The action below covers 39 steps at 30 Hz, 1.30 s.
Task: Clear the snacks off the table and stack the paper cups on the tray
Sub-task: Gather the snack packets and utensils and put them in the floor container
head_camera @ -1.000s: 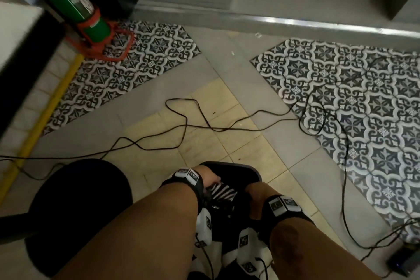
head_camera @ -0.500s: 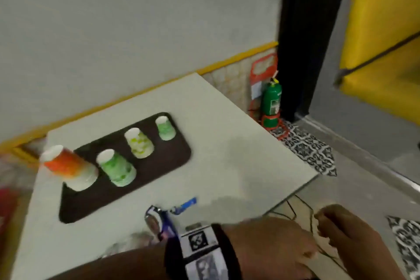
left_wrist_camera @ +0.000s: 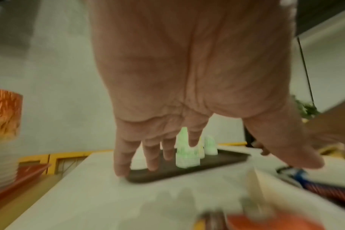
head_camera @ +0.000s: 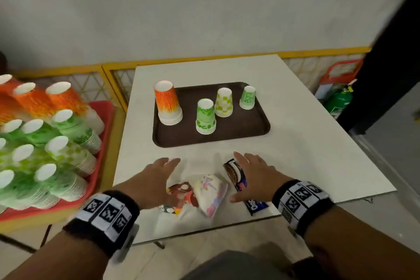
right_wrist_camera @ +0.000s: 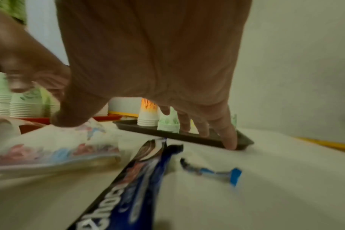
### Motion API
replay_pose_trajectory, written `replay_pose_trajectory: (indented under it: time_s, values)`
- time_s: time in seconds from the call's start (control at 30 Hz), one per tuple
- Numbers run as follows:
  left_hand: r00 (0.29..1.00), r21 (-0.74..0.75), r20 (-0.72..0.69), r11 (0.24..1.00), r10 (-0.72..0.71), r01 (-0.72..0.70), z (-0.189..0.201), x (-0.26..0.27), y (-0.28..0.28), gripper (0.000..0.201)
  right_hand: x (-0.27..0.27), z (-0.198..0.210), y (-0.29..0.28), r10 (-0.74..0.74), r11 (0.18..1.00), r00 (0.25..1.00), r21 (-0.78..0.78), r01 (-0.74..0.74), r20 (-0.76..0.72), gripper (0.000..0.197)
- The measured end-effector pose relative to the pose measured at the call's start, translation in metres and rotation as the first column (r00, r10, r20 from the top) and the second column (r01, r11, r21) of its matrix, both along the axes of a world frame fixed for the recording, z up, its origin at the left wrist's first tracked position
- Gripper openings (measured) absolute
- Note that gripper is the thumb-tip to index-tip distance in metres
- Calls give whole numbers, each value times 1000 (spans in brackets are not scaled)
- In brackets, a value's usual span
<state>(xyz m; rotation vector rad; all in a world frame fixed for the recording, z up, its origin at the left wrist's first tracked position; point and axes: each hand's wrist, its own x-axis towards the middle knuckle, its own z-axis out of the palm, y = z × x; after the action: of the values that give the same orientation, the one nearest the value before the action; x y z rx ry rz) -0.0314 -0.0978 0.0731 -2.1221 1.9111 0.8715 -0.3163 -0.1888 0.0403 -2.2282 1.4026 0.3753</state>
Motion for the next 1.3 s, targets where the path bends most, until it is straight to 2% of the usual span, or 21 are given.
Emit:
replay_pose_trajectory:
  time_s: [0.1,0.17,0.23,0.33,0.47,0.57,0.63,0.73,0.83,0.87,0.93,1.0,1.07,1.17,1.23,1.3]
  values:
    - [996,46,-13,995,92,-91,-30,-3,19,133,15,-20,4,-58,998,996,13,60,-73,120]
    - [988,48,-63,989,143,-140,-43,-9,24,138,21,-27,4,-79,996,994,-53,75,-73,97]
    - [994,21,-61,995,94,-93,-49,-15,27,138,27,-30,4,-120,983,992,-146,112,-48,65]
    - [1000,-53,31,999,-6,7,-59,-20,24,132,31,-32,-1,-205,967,978,-157,199,-25,42]
    - [996,-112,87,993,-25,35,-68,-20,13,114,41,-13,-16,-222,968,972,-98,229,76,26]
    - [997,-117,83,993,-8,18,-70,-20,5,107,63,15,-11,-91,992,957,-54,110,275,24]
    - [997,-109,70,994,12,-4,-70,-22,0,108,75,27,0,45,998,948,20,-54,314,31]
    - [998,-114,48,993,40,-34,-67,-27,-4,107,81,19,15,165,972,959,125,-198,230,54]
    - [997,-129,41,990,58,-52,-68,-32,-5,102,80,4,17,165,974,979,137,-181,120,75]
    - [998,-138,36,989,58,-53,-69,-34,-6,100,80,2,16,156,977,982,128,-170,109,72]
    - [998,-166,26,985,55,-50,-70,-37,-8,93,80,-2,14,167,983,982,69,-173,84,50]
    - [998,-173,7,983,62,-60,-68,-40,-14,86,79,-3,10,124,992,987,8,-126,102,31]
    - [992,-124,-74,986,100,-109,-64,-43,-23,77,74,-3,5,44,999,989,-39,-39,144,27]
    - [949,-67,-274,981,159,-184,-54,-52,-41,68,58,-2,-6,-122,987,964,-75,144,238,23]
    - [927,-60,-342,981,155,-186,-48,-63,-54,67,38,-2,-10,-285,950,900,-26,310,330,21]
    - [878,-31,-439,974,190,-226,-39,-82,-67,69,12,-3,-13,-477,865,765,75,497,433,16]
